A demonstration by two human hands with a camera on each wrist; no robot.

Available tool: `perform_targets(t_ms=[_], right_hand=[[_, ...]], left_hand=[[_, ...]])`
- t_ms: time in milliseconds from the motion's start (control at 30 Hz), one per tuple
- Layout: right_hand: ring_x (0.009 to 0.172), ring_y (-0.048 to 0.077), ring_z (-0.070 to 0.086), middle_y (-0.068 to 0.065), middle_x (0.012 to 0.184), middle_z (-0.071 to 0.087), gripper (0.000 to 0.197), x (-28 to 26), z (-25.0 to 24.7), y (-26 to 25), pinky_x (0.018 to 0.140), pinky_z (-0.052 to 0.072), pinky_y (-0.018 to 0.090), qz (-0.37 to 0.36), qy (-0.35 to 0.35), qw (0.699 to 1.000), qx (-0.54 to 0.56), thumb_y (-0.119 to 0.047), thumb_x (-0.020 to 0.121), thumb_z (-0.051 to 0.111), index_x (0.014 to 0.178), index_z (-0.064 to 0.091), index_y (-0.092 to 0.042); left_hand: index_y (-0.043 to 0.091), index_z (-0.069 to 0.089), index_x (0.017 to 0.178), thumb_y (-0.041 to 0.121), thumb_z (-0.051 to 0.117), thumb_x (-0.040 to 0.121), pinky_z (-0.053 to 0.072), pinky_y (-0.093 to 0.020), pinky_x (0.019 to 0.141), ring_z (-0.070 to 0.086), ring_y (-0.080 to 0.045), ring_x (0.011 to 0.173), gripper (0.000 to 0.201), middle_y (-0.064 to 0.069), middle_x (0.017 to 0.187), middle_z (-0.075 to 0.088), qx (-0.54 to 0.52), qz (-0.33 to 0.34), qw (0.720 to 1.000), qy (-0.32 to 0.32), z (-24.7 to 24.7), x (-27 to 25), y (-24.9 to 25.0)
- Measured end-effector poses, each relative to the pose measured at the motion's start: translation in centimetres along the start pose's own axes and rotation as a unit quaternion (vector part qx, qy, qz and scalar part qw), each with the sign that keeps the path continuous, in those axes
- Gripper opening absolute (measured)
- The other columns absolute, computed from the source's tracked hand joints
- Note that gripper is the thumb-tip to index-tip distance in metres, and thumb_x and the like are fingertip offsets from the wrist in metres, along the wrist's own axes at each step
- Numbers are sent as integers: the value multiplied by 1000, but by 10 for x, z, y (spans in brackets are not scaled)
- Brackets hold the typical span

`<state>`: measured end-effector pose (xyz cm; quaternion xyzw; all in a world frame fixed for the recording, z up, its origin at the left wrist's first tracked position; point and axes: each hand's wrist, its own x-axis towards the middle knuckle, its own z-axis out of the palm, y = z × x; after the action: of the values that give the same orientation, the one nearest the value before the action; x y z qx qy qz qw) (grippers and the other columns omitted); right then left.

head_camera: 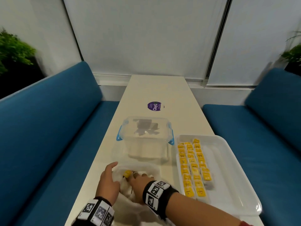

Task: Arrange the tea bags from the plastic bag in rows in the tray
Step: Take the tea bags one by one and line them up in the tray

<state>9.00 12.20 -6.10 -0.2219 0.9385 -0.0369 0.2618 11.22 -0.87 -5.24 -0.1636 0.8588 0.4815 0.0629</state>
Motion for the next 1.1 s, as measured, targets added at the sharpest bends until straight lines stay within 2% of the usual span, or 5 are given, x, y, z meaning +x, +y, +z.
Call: perform_targets(t_ms=[100, 267, 633, 800, 1100], right_hand=[[120, 44, 43, 13, 144, 26, 70, -3, 1, -7, 98, 38, 57, -25, 15, 1000, -9, -28, 85, 62, 141, 21, -31], [112, 42, 48, 21, 125, 44, 39, -6, 1, -12, 89, 46, 47, -125, 7, 990, -58, -16, 88, 58, 125, 51, -15], [113, 38, 47, 16, 134, 38, 70, -18, 5, -9, 90, 48, 49, -93, -16, 995, -35, -25, 78, 70, 138, 33, -24], [112, 39, 47, 19, 131, 44, 49, -25, 13, -17, 88, 44, 45, -91, -7, 995, -34, -16, 91, 55, 135, 41, 0], [106, 38, 52, 16, 114, 48, 32, -31, -6, 3, 87, 44, 38, -72, 69, 990, 98, -4, 82, 64, 114, 63, -4]], left_hand=[[27, 43, 130, -3, 43, 85, 42, -39, 98, 48, -25, 114, 55, -10, 127, 49, -11, 26, 1000, 5, 4, 1, -2], [27, 43, 133, -15, 35, 83, 36, -30, 88, 40, -18, 100, 66, -14, 127, 42, -18, 22, 999, 21, 0, -5, -4], [28, 45, 132, -11, 32, 85, 41, -36, 90, 43, -24, 99, 62, -16, 124, 41, -9, 26, 999, 26, 9, -11, -4], [26, 47, 131, -15, 32, 82, 41, -35, 87, 43, -23, 95, 66, -17, 123, 41, -21, 30, 999, 39, 11, -18, 1], [27, 46, 132, -13, 30, 85, 44, -40, 88, 48, -30, 93, 64, -16, 124, 39, -34, -12, 997, 73, 15, -17, 1]])
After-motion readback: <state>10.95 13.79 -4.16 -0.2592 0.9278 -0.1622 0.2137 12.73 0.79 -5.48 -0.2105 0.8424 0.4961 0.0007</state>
